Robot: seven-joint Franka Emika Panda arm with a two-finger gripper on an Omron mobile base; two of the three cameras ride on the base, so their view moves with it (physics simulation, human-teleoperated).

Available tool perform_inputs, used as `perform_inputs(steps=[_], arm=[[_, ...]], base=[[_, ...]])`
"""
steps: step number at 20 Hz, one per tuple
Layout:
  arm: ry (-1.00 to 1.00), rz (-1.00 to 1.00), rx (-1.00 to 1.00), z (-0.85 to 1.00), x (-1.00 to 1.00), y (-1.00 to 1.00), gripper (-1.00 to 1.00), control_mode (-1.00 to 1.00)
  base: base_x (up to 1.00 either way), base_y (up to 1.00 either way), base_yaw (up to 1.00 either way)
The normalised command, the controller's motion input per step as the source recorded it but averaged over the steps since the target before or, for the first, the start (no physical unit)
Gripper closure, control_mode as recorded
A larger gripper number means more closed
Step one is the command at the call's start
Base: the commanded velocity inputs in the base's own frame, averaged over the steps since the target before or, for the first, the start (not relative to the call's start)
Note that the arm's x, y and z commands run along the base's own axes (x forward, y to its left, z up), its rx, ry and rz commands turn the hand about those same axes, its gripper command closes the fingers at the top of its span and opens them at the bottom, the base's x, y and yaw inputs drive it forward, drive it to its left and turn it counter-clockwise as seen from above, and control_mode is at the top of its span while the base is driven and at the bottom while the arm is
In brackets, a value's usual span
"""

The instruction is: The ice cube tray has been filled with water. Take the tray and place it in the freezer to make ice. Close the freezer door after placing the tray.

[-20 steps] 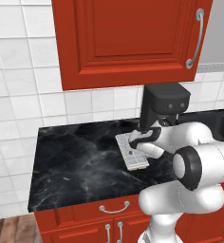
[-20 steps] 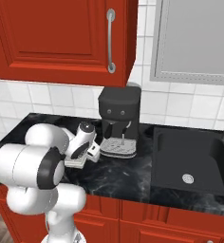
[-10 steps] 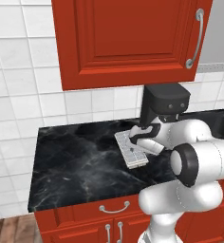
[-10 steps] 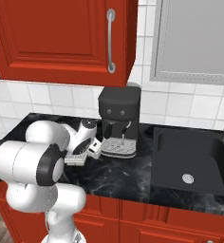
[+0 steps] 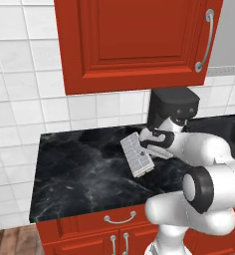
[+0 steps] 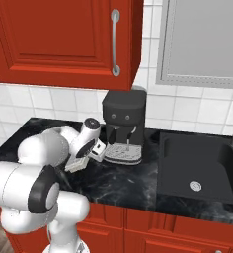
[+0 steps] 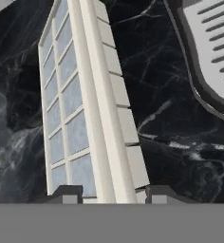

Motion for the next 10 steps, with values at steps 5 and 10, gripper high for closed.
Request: perform_inputs(steps=[5, 10], arm=[[-0.03, 0.03, 0.00, 0.71, -0.33, 0.00, 1.00, -1.00], [-0.01, 0.05, 0.00, 0.72, -0.38, 0.00, 1.00, -1.00]], base=[[0.00, 0.00, 0.00], [0.00, 0.00, 0.00]])
